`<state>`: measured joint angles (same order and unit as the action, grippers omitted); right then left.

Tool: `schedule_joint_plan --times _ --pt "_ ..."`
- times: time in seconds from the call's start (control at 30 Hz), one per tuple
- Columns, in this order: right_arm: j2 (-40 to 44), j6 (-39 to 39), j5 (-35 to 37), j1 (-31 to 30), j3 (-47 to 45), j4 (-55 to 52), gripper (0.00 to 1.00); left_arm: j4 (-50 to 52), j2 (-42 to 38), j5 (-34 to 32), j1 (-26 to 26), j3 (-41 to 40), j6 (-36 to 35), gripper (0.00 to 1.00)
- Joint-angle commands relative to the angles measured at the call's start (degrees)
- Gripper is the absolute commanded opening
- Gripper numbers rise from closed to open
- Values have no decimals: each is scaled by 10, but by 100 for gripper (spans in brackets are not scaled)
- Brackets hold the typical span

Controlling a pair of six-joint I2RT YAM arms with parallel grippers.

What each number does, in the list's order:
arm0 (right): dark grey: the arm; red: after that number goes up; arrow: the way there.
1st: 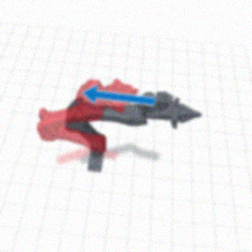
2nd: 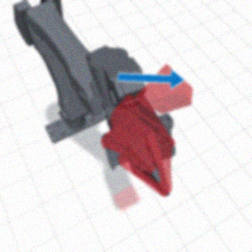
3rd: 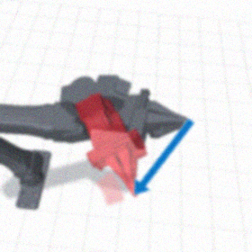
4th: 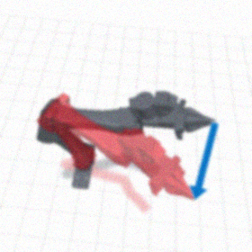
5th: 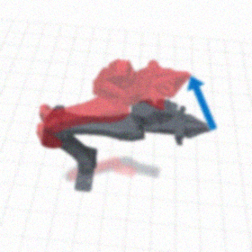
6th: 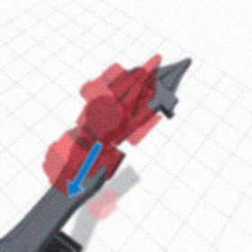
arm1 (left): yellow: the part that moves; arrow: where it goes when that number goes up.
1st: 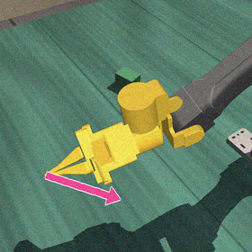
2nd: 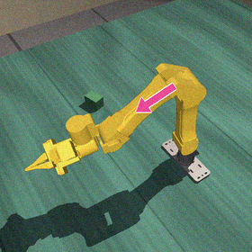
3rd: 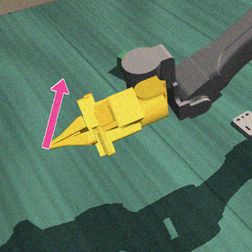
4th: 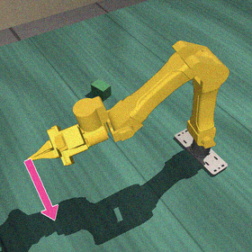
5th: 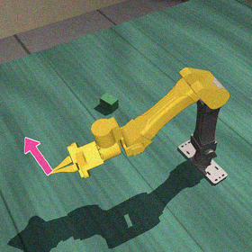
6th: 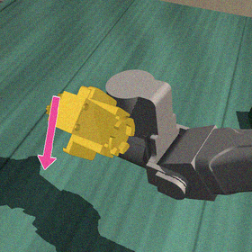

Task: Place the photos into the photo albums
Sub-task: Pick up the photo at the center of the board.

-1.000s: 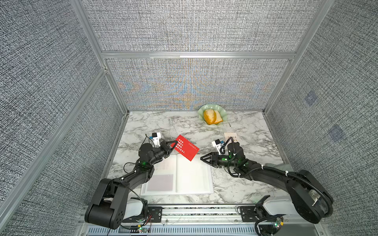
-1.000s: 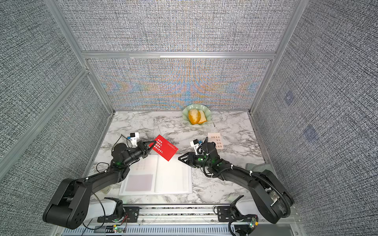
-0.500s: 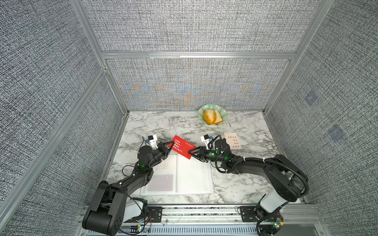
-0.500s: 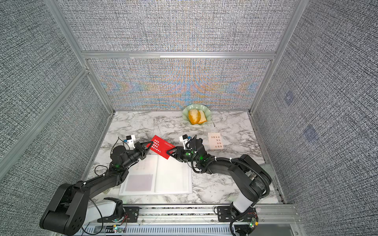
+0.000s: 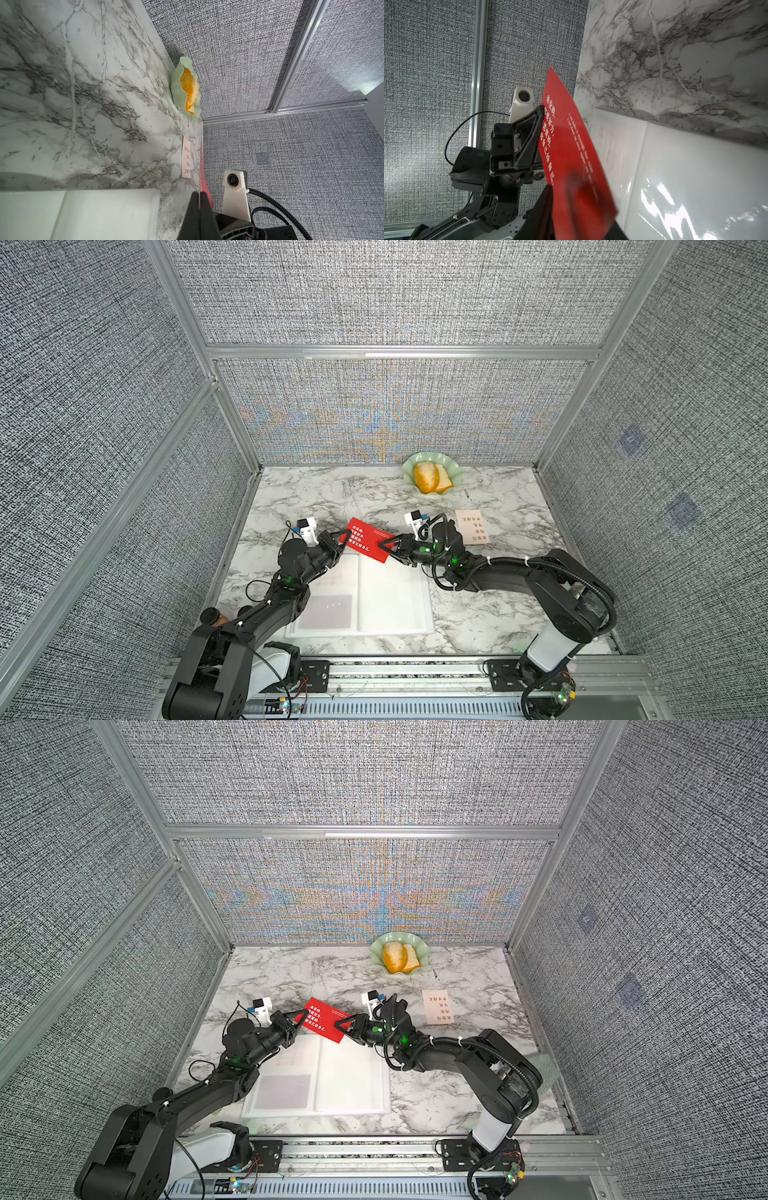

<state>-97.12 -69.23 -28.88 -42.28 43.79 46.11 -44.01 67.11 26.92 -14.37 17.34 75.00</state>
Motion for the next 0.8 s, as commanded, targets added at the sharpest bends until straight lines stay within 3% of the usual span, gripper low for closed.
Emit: schedule_joint_plan --times 0.0,0.2,0.37,0.43,0.57,0.77 --pt "-6 -9 0 1 12 3 22 12 -3 -4 0 2 -10 0" --pt "-13 -15 -4 1 21 5 10 44 -15 -9 1 4 -22 0" --pt "-13 -8 -2 2 33 -15 0 178 -26 -18 0 44 -73 1" --pt "-15 -8 -3 1 39 -23 0 228 -27 -23 0 60 -97 8" --pt "-10 5 -2 3 51 -72 0 375 -24 -60 1 110 -158 33" --pt "33 77 19 4 85 -264 0 559 -46 -175 7 159 -228 40"
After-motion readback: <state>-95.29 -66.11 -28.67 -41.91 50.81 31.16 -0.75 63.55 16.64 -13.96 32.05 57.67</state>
